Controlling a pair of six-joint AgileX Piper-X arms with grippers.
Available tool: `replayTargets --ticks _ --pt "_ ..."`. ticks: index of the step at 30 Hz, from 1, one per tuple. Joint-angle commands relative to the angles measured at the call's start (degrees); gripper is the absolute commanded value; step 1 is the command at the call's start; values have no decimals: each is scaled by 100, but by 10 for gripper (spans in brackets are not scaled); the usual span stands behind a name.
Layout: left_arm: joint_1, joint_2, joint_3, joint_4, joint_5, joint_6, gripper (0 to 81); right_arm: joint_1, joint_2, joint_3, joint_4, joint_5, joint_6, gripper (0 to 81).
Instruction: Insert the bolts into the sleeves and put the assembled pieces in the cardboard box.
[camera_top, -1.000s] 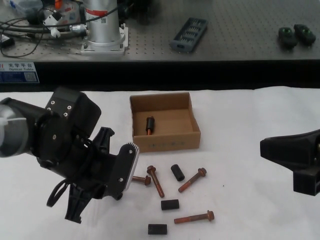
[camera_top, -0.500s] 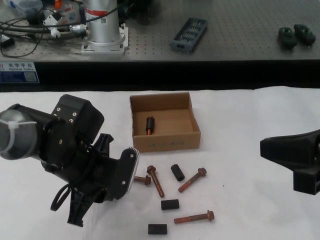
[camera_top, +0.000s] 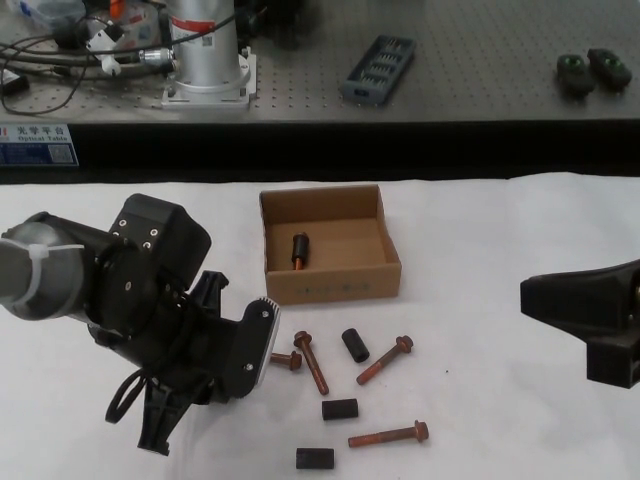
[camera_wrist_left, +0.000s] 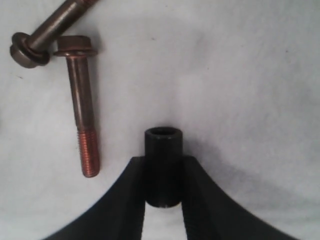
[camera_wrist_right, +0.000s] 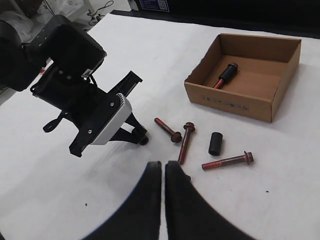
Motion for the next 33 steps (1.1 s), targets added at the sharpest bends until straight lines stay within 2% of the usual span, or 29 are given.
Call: replayTargets --ticks 1,4,7,15,20,25,33 --pt "-3 143 22 224 19 -134 6 -23 11 -68 -12 -39 8 28" --pt "-3 143 22 59 19 -657 6 -23 11 -68 -12 -39 8 28" --pt "-3 -8 22 -286 190 -1941 6 -23 11 -68 -12 -12 8 28" --pt "-3 -1089 48 -678 1515 -4727 6 -23 514 -387 -12 1 97 28" --pt "19 -1896 332 -844 1654 -5370 6 -23 1518 -1090 13 -115 82 28" --pt "57 -2713 934 -1140 1862 -5947 6 -23 2632 -1929 285 -295 -267 28" --pt "57 -4019 2460 -1665 2060 -6635 6 -4 4148 -3042 723 -295 -423 28"
